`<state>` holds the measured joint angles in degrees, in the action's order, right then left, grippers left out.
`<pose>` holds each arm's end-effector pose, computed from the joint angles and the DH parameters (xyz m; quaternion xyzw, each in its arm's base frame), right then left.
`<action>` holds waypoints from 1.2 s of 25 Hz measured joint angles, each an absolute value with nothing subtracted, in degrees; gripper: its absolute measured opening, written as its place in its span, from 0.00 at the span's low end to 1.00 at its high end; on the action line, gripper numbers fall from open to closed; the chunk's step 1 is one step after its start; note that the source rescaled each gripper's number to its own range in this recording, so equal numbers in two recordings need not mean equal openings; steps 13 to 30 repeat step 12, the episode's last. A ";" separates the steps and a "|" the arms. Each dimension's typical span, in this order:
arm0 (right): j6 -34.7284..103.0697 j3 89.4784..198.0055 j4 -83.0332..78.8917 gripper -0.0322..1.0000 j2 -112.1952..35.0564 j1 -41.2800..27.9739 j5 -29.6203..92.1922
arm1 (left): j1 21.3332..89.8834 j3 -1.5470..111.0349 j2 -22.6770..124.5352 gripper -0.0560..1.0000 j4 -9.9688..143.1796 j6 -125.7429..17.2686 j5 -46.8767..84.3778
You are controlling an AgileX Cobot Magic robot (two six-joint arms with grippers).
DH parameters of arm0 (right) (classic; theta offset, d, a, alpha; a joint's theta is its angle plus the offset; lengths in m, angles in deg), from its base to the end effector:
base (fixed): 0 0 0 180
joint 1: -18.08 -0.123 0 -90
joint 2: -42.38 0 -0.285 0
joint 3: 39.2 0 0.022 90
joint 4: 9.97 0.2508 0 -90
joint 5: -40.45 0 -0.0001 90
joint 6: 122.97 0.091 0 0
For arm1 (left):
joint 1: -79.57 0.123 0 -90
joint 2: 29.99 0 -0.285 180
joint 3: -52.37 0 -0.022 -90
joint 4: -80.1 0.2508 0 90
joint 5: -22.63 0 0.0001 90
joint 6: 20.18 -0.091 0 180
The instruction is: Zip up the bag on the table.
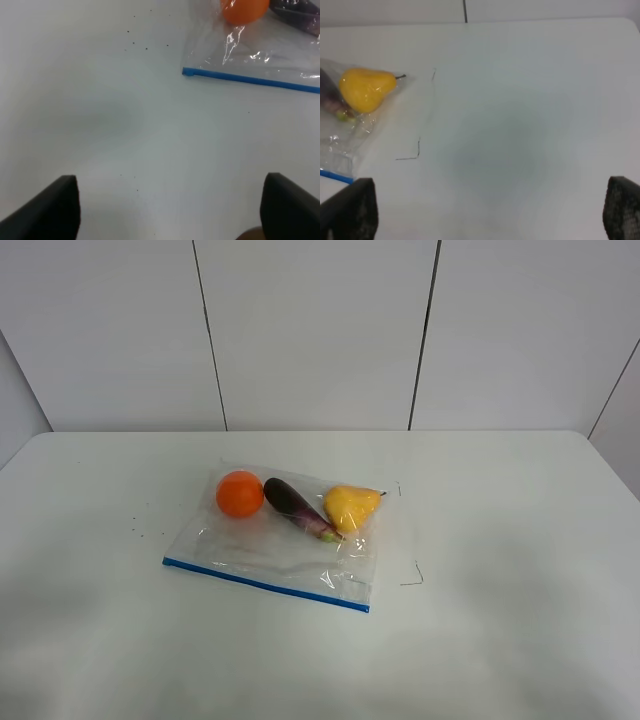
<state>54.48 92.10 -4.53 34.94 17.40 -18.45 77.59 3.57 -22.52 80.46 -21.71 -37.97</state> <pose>-0.0045 0.0073 0.2796 -0.0249 0.8423 0.0387 0.5371 -0.0051 0.0007 0.2764 0.0260 0.8516 0.0011 0.5235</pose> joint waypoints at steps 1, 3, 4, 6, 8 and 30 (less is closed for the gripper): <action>54.48 92.10 -4.53 1.00 34.94 17.40 -18.45 | 77.59 3.57 -22.52 1.00 80.46 -21.71 -37.97; 54.48 92.10 -4.53 1.00 34.94 17.40 -18.45 | 77.59 3.57 -22.52 1.00 80.46 -21.71 -37.97; 54.48 92.10 -4.53 1.00 34.94 17.40 -18.45 | 77.59 3.57 -22.52 1.00 80.46 -21.71 -37.97; 54.48 92.10 -4.53 1.00 34.94 17.40 -18.45 | 77.59 3.57 -22.52 1.00 80.46 -21.71 -37.97; 54.48 92.10 -4.53 1.00 34.94 17.40 -18.45 | 77.59 3.57 -22.52 1.00 80.46 -21.71 -37.97; 54.48 92.10 -4.53 1.00 34.94 17.40 -18.45 | 77.59 3.57 -22.52 1.00 80.46 -21.71 -37.97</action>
